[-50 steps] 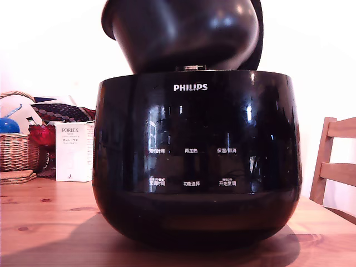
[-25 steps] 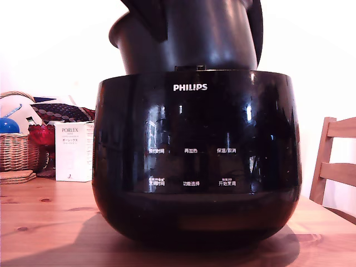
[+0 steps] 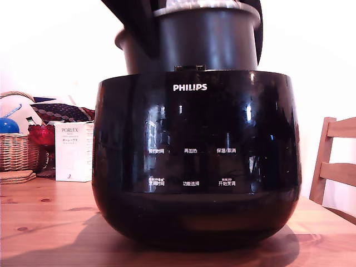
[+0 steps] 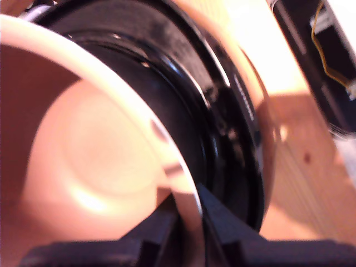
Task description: Place the pot you are holding inside the rice cooker
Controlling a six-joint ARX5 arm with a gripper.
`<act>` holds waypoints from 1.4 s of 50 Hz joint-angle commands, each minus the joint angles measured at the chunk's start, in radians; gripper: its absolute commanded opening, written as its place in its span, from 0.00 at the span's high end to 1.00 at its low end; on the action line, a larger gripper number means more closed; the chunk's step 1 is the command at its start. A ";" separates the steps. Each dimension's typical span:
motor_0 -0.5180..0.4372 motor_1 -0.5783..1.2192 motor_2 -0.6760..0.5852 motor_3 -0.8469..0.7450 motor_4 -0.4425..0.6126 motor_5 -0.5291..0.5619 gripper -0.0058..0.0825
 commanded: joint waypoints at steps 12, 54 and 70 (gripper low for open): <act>0.029 0.027 0.026 -0.031 0.034 0.025 0.96; 0.064 0.131 0.047 -0.104 0.084 0.077 0.96; 0.060 0.137 0.047 -0.096 0.098 0.055 0.86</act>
